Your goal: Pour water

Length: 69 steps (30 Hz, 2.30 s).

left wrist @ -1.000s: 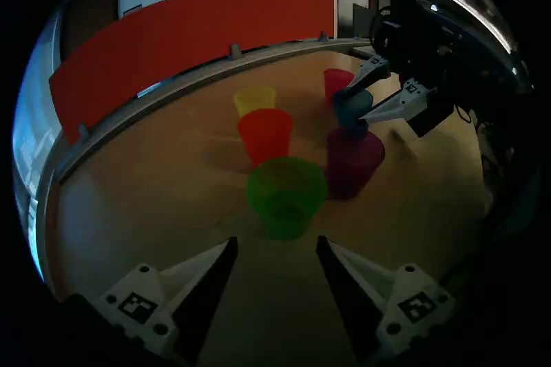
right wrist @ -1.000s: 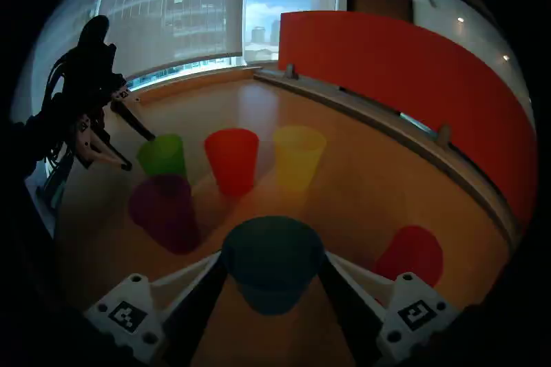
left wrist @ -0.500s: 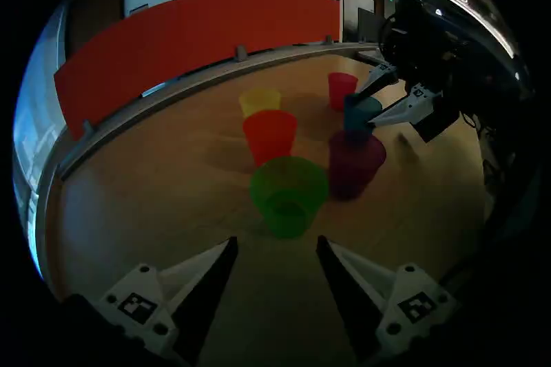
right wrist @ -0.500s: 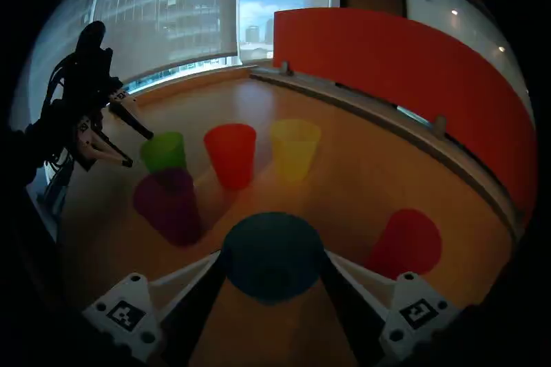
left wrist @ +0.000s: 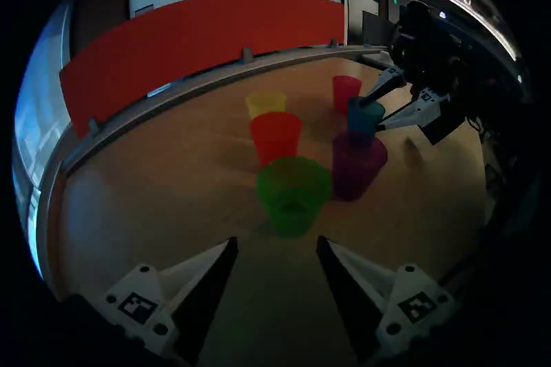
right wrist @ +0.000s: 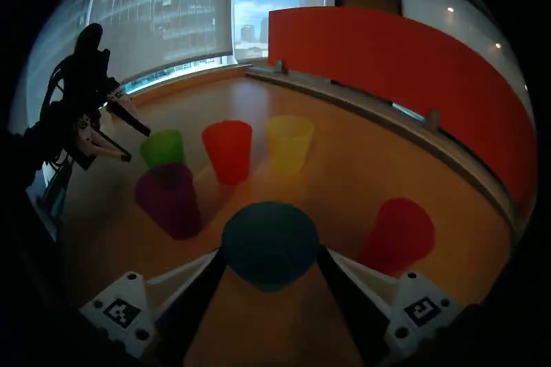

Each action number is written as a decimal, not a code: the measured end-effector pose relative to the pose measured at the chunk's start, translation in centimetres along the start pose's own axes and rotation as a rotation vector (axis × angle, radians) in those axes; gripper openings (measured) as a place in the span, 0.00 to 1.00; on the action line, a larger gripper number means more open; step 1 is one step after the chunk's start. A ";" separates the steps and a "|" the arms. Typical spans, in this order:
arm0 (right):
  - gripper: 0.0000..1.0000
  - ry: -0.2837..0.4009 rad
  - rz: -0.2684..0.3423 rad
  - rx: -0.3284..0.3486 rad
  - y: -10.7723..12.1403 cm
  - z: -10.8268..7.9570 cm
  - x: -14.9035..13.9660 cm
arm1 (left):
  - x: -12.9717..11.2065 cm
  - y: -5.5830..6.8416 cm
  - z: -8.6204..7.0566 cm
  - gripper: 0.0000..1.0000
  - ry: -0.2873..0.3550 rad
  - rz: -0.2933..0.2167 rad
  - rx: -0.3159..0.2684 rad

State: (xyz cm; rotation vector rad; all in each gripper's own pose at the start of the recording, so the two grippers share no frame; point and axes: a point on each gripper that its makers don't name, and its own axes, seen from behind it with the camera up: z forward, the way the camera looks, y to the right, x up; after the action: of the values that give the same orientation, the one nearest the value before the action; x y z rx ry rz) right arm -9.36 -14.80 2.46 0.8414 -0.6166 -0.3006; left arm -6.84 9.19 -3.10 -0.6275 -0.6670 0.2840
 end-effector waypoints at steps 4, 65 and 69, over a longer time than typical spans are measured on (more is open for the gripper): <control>1.00 0.003 -0.005 -0.017 0.0 -1.3 -0.6 | -0.1 -0.1 -0.6 0.85 0.011 -0.014 0.013; 1.00 0.679 0.228 -0.778 8.0 -24.0 8.6 | 15.6 -4.0 -14.5 0.85 0.750 -0.215 0.494; 1.00 0.705 0.249 -0.817 8.2 -24.2 7.6 | 14.5 -4.2 -14.1 0.84 0.751 -0.226 0.523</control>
State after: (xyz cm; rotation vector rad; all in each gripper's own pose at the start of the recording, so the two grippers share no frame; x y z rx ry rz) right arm 11.65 1.33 -0.49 0.0434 0.0904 -0.0006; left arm 13.48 5.95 -2.06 -0.1197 0.0739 -0.0063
